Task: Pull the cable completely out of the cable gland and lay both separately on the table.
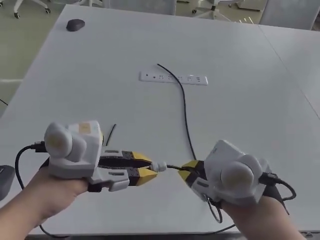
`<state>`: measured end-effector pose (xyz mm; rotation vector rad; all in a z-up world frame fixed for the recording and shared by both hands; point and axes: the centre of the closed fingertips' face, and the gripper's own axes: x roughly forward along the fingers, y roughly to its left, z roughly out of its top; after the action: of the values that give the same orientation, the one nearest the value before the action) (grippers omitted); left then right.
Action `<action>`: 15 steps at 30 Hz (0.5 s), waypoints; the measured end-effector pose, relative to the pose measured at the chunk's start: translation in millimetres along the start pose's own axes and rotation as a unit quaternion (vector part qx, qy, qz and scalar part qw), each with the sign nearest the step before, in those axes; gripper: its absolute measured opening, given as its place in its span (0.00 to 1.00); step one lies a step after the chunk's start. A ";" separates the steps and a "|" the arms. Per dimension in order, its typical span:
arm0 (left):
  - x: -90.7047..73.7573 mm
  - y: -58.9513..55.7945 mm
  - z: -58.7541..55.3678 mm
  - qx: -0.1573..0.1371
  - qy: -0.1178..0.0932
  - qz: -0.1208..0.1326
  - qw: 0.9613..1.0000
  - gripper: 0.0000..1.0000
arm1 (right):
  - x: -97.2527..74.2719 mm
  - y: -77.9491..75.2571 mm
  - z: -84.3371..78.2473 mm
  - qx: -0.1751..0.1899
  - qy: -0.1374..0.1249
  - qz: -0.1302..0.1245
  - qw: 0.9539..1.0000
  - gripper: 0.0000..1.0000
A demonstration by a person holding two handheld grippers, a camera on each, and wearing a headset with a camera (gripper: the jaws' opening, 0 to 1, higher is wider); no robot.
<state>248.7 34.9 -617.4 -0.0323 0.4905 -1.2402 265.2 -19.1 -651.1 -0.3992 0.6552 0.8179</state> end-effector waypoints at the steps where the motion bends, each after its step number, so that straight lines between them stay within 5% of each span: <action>1: 0.0 0.1 0.1 0.000 0.000 0.000 1.000 0.15 | 0.0 -2.4 -1.9 0.003 0.000 -0.003 1.000 0.00; 10: 1.8 -1.7 -0.3 -0.002 0.002 -0.002 1.000 0.15 | 2.2 -17.7 -26.2 0.057 0.004 -0.024 0.998 0.00; 15: 3.2 -2.2 -0.6 -0.002 0.004 -0.002 1.000 0.15 | 4.4 -28.1 -46.2 0.126 0.010 -0.037 0.991 0.00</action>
<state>247.3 31.4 -618.5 -0.0322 0.5001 -1.2444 271.7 -60.3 -685.9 -0.2007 0.7484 0.6509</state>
